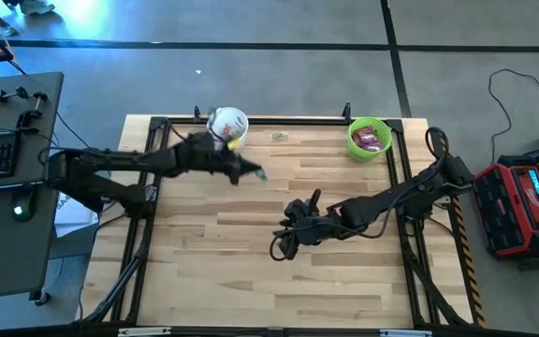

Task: Sort candy by brand, put in halloween buckets
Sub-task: Put the blue gummy into the white bucket

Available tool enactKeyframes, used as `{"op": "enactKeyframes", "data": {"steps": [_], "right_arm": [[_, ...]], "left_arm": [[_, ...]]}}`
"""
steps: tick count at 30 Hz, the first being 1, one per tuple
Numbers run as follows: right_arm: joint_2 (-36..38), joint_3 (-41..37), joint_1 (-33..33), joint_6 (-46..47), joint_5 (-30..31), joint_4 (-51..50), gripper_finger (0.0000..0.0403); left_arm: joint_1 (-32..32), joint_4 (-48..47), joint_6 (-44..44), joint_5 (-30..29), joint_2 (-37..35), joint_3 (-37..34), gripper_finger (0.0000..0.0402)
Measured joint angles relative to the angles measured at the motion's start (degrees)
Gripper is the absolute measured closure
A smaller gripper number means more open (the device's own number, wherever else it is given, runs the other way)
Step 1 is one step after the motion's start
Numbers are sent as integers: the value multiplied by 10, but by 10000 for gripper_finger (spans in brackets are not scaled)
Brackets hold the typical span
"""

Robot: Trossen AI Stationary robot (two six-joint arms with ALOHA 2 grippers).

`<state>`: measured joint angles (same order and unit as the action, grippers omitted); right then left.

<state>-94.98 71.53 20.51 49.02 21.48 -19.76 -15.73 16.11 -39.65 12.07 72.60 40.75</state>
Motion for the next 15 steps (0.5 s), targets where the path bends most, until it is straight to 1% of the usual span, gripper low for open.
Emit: {"op": "enactKeyframes", "data": {"steps": [4,8,11,15], "right_arm": [[0,0,0,4,0,-4,236],[0,0,-3,-2,3,-6,235],[0,0,-6,0,11,-6,235],[0,0,-10,0,25,-6,235]], "left_arm": [[-86,-107,29,-25,-51,0,401],[-180,-184,64,-38,-79,0,401],[-236,-232,98,-39,-80,9,401],[-283,-272,162,-50,-57,52,401]]}}
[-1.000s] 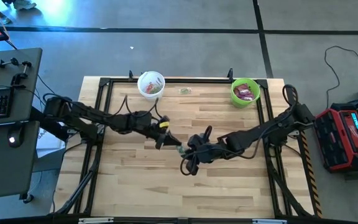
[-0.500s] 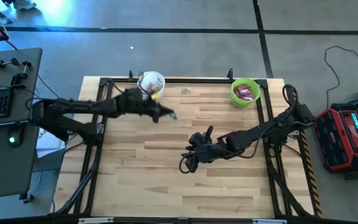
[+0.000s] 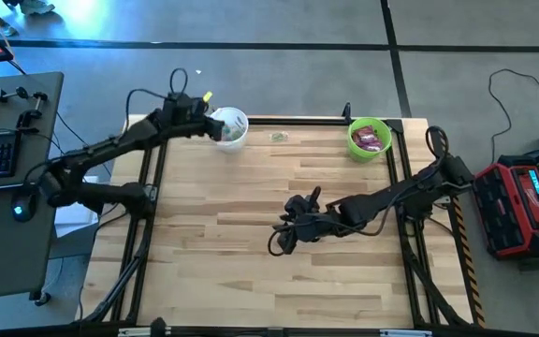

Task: Sort candy by brand, put in halloween buckets
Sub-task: Put the blue gummy into the white bucket, then put the green gummy into the white bucket

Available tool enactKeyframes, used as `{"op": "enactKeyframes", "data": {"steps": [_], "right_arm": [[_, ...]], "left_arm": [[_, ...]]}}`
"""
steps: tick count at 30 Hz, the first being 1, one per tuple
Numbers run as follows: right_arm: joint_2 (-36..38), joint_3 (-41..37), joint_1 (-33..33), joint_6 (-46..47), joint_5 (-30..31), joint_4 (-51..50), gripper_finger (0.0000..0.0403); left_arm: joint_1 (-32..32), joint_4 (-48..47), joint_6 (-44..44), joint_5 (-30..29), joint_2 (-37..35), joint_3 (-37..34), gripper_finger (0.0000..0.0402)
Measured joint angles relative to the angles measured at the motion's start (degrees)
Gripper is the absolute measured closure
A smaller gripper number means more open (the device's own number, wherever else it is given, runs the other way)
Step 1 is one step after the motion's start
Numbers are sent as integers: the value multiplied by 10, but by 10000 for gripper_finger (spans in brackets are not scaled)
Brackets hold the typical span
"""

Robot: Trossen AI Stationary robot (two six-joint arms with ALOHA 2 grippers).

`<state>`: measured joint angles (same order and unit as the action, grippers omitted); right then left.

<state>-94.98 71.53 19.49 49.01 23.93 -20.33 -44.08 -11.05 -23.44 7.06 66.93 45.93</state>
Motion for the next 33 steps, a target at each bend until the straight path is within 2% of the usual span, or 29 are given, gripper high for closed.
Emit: {"op": "enactKeyframes", "data": {"steps": [6,11,23,28,33], "right_arm": [[0,0,-9,0,-1,1,235],[0,0,-9,0,10,1,235],[0,0,-9,15,26,0,235],[0,0,-9,19,26,0,235],[0,0,-9,25,26,1,235]], "left_arm": [[-47,-64,82,-17,71,64,401],[-59,-90,129,-17,122,91,401],[-62,-87,147,-18,159,96,398],[-62,-90,147,-21,157,96,371],[-61,-101,147,-21,157,96,327]]}}
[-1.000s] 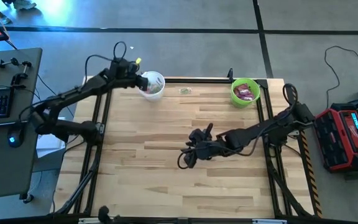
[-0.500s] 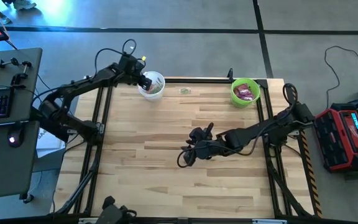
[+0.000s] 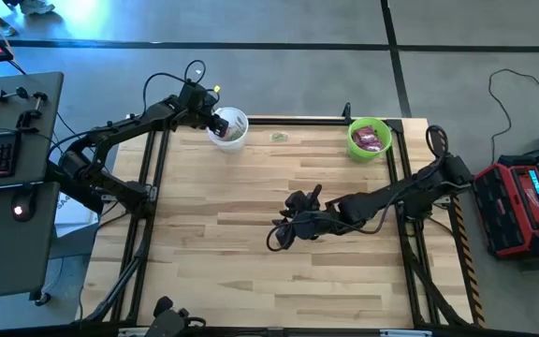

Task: Sort candy by brand, put in halloween buckets
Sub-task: Put the green gummy into the white bucket

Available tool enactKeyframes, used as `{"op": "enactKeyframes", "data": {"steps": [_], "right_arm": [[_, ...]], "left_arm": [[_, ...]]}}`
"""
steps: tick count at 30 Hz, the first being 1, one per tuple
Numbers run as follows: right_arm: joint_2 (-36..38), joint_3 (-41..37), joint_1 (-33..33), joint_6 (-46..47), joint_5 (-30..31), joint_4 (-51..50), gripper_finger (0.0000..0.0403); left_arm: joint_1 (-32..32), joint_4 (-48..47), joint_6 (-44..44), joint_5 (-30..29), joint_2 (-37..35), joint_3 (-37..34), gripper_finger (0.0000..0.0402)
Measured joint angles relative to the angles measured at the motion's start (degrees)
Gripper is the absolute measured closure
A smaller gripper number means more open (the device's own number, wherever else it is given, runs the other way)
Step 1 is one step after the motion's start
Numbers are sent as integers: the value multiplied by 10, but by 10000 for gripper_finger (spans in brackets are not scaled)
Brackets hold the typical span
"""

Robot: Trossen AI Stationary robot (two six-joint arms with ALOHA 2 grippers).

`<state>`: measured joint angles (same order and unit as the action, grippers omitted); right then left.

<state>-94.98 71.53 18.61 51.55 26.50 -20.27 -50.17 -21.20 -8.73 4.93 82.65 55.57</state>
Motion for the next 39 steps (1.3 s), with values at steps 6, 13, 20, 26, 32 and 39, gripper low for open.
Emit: {"op": "enactKeyframes", "data": {"steps": [6,13,20,26,32,39], "right_arm": [[0,0,0,0,0,0,235],[0,0,0,-5,0,0,235],[0,0,0,-6,22,-6,236],[0,0,-6,-10,35,-6,235],[0,0,-29,-6,35,-6,236],[0,0,-55,-26,34,1,236]], "left_arm": [[7,9,14,-2,-20,0,280],[25,22,15,-25,-76,0,259],[58,69,1,-42,-141,-43,259],[95,103,-17,-54,-201,-97,259],[136,104,-32,-56,-248,-127,259],[206,119,-32,-58,-261,-128,259]]}}
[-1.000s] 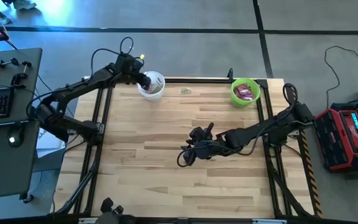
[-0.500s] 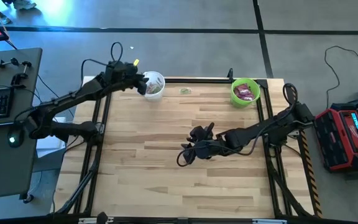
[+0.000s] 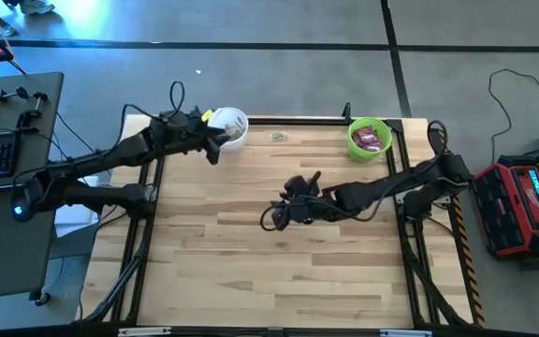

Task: Sort candy by brand, put in halloween buckets
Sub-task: Put the green gummy into the white bucket

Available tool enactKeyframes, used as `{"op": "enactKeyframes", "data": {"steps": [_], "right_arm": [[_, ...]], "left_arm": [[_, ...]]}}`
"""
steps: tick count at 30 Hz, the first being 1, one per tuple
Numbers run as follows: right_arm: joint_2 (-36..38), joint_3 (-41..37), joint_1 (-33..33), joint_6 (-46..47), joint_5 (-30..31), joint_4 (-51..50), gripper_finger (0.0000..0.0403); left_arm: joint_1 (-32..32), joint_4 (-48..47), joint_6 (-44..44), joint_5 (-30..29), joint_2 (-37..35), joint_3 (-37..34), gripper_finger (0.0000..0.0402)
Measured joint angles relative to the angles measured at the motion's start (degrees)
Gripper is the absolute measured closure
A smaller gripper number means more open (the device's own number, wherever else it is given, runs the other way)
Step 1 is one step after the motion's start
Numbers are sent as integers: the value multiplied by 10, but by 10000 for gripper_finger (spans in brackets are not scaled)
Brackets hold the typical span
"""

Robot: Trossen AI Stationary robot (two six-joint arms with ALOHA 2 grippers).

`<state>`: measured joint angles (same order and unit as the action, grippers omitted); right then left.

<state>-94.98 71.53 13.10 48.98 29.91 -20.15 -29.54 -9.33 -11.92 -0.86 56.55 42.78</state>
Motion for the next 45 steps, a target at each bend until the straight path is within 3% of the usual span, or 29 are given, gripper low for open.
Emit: {"op": "enactKeyframes", "data": {"steps": [9,22,32,45], "right_arm": [[0,0,-5,-15,-5,13,236],[0,0,-2,-14,-15,11,236],[0,0,-2,-12,-35,11,236],[0,0,-2,-14,-16,-12,236]], "left_arm": [[95,19,5,-87,0,0,259],[159,64,-4,-88,0,-1,259],[199,157,-39,-74,0,-84,260],[246,163,-8,-70,-5,-83,326]]}}
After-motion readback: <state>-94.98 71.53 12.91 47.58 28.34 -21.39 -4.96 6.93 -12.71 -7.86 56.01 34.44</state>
